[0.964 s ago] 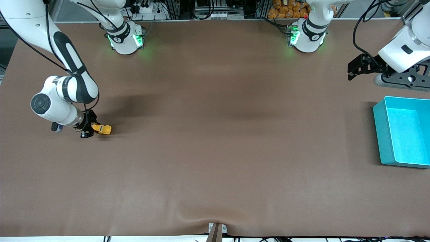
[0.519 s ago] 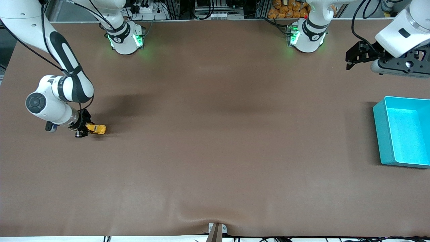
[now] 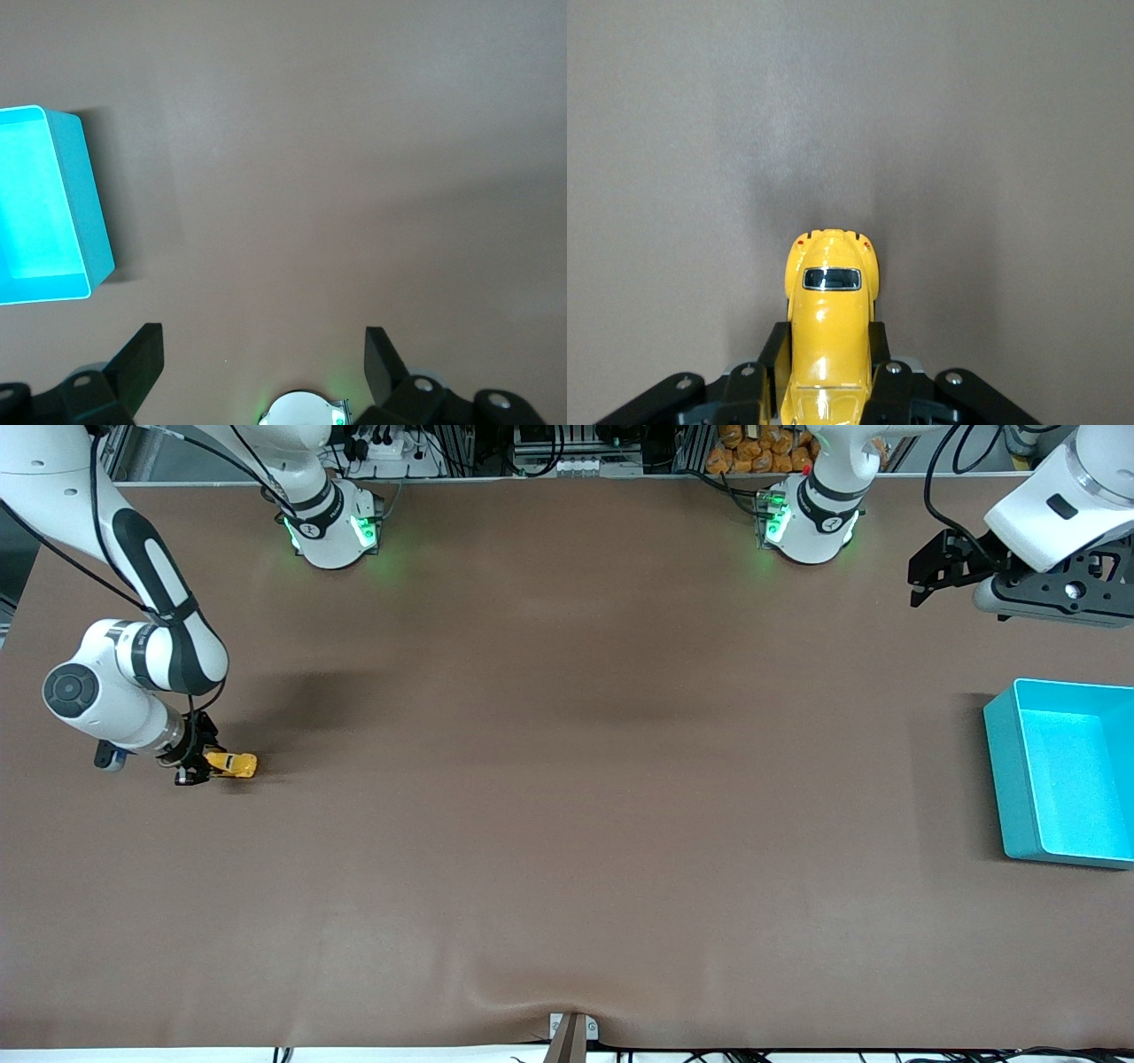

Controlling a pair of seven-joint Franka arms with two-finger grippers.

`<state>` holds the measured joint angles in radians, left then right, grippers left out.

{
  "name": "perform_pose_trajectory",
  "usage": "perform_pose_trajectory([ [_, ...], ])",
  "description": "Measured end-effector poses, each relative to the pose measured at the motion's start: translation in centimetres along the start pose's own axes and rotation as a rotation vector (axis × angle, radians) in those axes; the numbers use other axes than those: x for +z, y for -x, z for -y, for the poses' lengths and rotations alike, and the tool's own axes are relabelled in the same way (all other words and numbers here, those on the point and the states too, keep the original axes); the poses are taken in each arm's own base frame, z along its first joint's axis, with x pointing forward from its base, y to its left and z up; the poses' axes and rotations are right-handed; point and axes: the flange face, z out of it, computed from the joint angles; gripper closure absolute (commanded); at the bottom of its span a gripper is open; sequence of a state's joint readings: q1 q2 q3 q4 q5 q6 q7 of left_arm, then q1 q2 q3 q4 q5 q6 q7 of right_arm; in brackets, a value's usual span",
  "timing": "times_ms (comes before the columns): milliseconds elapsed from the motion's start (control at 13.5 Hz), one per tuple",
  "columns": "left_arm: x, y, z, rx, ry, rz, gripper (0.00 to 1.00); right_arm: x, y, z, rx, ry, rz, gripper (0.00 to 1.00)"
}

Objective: Wind and store yellow beetle car

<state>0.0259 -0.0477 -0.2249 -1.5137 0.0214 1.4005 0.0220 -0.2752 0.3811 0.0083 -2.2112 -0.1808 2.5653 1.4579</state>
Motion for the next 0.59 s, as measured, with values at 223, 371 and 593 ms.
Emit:
perform_pose_trajectory([
  [223, 0.0, 0.0, 0.3, -0.005, 0.000, 0.000, 0.00, 0.2, -2.0, -0.3, -0.007, -0.013, -0.002, 0.90],
  [371, 0.0, 0.0, 0.2, -0.004, 0.000, -0.001, 0.00, 0.2, -2.3, -0.4, -0.011, -0.015, -0.003, 0.88],
  [593, -0.1, 0.0, 0.2, -0.003, 0.000, -0.002, 0.00, 0.2, -2.3, -0.4, -0.015, -0.015, -0.004, 0.76],
])
